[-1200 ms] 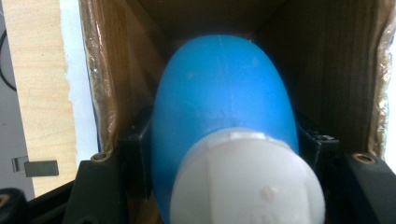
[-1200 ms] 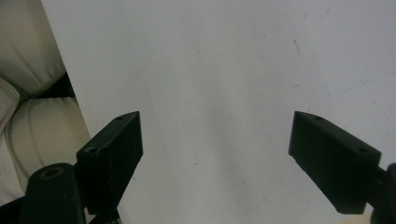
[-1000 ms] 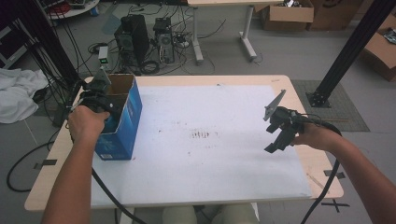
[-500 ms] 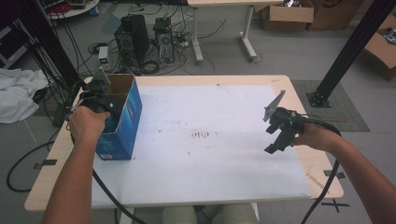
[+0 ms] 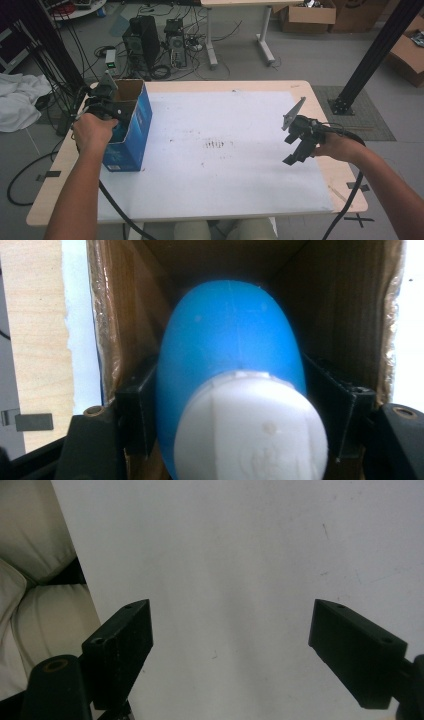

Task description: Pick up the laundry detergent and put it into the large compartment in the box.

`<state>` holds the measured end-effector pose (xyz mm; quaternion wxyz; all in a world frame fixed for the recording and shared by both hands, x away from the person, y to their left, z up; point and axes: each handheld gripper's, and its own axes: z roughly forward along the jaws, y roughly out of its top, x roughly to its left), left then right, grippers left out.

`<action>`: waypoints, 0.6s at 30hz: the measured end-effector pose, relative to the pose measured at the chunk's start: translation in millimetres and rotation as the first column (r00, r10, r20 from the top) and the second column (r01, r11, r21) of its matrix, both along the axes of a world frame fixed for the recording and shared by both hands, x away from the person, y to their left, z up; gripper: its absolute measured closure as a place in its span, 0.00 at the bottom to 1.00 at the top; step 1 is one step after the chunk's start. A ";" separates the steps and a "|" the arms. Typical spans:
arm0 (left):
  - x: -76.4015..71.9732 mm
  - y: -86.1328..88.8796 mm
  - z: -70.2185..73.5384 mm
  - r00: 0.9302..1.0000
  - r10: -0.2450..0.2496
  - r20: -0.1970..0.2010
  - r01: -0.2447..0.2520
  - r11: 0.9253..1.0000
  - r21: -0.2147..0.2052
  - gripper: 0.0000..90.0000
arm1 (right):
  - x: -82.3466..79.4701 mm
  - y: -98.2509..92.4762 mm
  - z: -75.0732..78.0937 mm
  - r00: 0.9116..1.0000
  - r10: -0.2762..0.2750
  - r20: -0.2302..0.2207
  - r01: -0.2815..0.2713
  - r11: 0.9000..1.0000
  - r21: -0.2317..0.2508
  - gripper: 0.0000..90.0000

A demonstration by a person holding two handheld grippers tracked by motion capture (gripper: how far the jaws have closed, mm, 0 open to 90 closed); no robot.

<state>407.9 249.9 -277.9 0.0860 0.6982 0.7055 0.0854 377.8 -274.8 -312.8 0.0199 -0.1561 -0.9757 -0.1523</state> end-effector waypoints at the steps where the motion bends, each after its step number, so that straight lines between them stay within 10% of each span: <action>1: -0.5 -0.2 0.9 1.000 0.002 0.009 -0.002 1.000 0.000 0.35 | 0.0 0.4 0.1 1.000 0.002 0.002 -0.002 1.000 -0.001 0.20; 18: -7.5 -1.1 33.7 0.997 0.004 0.075 -0.006 1.000 0.030 0.29 | -4.4 2.9 3.9 1.000 0.008 0.006 -0.008 1.000 0.002 0.20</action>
